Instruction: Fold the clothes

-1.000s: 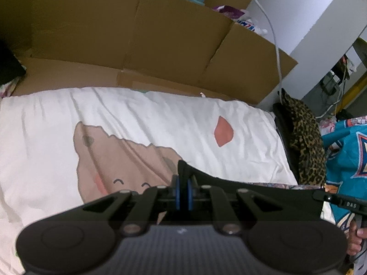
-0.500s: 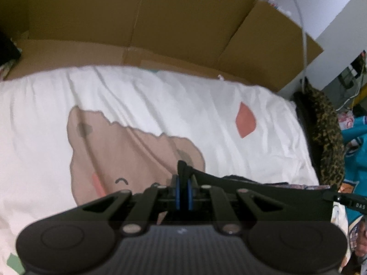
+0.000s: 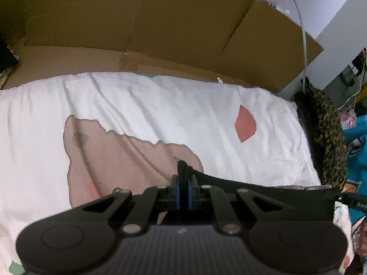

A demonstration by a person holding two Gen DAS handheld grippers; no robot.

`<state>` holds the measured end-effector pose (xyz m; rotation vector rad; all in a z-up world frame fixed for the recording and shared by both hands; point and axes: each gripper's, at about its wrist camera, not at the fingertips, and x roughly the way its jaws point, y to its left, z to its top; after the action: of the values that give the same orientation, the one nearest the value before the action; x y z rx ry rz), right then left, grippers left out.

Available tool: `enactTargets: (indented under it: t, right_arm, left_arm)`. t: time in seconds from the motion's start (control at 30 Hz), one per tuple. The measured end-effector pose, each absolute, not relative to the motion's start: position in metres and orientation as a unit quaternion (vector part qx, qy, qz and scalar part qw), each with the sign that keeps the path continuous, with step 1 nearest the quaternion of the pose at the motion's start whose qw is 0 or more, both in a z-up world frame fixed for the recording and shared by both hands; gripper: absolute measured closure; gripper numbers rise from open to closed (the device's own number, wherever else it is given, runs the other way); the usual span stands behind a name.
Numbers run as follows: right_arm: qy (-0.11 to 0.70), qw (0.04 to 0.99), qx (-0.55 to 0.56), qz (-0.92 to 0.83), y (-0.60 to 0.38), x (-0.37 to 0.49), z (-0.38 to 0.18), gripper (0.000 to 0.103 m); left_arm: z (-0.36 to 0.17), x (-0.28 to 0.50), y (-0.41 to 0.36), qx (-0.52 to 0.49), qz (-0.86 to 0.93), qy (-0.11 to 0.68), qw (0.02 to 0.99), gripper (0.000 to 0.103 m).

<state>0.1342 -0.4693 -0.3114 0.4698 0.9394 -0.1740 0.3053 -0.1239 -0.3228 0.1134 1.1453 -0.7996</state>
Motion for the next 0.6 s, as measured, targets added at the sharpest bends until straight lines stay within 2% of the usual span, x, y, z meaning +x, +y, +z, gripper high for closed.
enactTargets:
  t: [0.3, 0.4, 0.43, 0.5, 0.53, 0.57, 0.6]
  right_arm:
    - [0.463, 0.857, 0.207, -0.087, -0.464, 0.139, -0.332, 0.096]
    - [0.464, 0.856, 0.207, -0.090, -0.459, 0.138, -0.334, 0.093]
    - [0.465, 0.856, 0.206, -0.092, -0.457, 0.137, -0.333, 0.089]
    - [0.459, 0.860, 0.200, -0.096, -0.454, 0.133, -0.329, 0.072]
    - [0.453, 0.864, 0.198, -0.097, -0.453, 0.130, -0.326, 0.060]
    - [0.449, 0.866, 0.199, -0.096, -0.453, 0.128, -0.322, 0.059]
    - [0.444, 0.868, 0.201, -0.096, -0.453, 0.126, -0.319, 0.059]
  left_arm:
    - [-0.342, 0.303, -0.127, 0.061, -0.355, 0.536, 0.763, 0.095]
    - [-0.344, 0.304, -0.126, 0.056, -0.343, 0.558, 0.754, 0.089]
    - [-0.344, 0.304, -0.124, 0.048, -0.338, 0.565, 0.751, 0.087]
    - [-0.339, 0.302, -0.117, 0.035, -0.330, 0.561, 0.758, 0.082]
    - [-0.336, 0.300, -0.114, 0.032, -0.327, 0.556, 0.764, 0.071]
    - [-0.333, 0.299, -0.111, 0.032, -0.323, 0.552, 0.768, 0.063]
    - [-0.330, 0.298, -0.108, 0.032, -0.320, 0.549, 0.772, 0.060]
